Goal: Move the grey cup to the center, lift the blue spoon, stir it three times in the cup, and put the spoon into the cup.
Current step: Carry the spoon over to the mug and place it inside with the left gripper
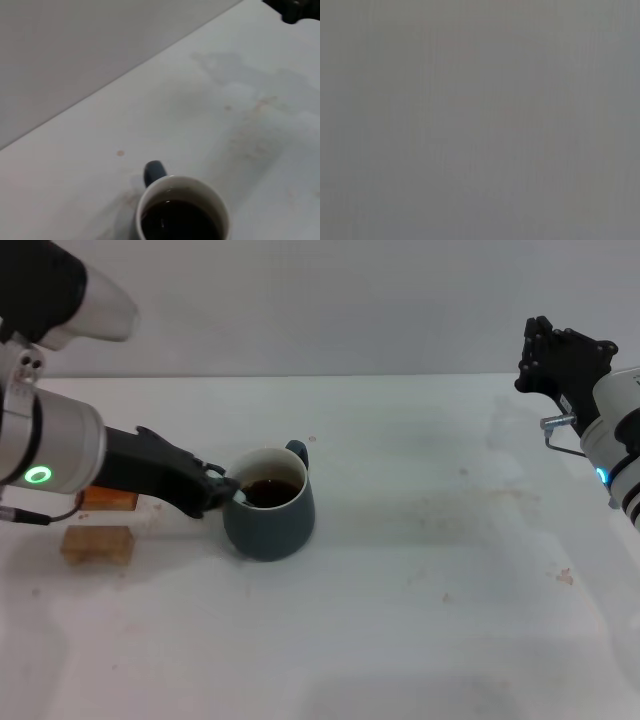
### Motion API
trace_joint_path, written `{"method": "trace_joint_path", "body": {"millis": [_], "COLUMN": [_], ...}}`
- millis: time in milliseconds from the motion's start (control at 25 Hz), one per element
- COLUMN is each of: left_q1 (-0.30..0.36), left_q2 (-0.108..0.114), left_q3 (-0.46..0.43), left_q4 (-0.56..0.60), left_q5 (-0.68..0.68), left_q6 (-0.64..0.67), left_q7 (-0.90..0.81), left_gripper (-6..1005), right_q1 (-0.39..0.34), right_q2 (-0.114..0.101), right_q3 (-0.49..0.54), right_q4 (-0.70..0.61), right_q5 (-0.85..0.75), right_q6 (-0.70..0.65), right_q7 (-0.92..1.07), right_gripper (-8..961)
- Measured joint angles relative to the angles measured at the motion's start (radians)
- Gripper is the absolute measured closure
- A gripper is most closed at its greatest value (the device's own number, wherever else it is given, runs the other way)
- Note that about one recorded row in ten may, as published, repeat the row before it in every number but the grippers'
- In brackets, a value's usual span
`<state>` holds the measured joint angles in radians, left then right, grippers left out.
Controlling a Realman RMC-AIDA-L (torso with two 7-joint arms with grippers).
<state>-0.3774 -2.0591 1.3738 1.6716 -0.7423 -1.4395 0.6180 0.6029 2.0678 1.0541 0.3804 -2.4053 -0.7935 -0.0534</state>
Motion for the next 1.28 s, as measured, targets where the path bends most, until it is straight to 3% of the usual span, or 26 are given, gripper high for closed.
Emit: {"method": "trace_joint_path", "body": {"millis": [400, 640, 1280], "left_q1": [-0.021, -0.086, -0.077], "left_q2": [-0.005, -0.005, 0.0], "left_q3": [0.06, 0.095, 0.048], "left_q4": [-0.012, -0.117, -0.146], "left_q5": [-0.02, -0.017, 0.07], "left_q6": [0.055, 0.16, 0.213], "left_q7": [0.002, 0.008, 0.019], "left_gripper": [818, 818, 818], "right_q1": [-0.011, -0.025, -0.034], "right_q2": [0.0, 0.0, 0.0], "right_q3": [0.0, 0.0, 0.0], "right_q4": [0.005, 0.009, 0.018], "right_q5": [0.0, 0.0, 0.0], "right_q6": [0.002, 0.002, 0.002], "right_q7": [-0.001, -0.001, -0.002], "right_gripper": [908, 908, 908]}}
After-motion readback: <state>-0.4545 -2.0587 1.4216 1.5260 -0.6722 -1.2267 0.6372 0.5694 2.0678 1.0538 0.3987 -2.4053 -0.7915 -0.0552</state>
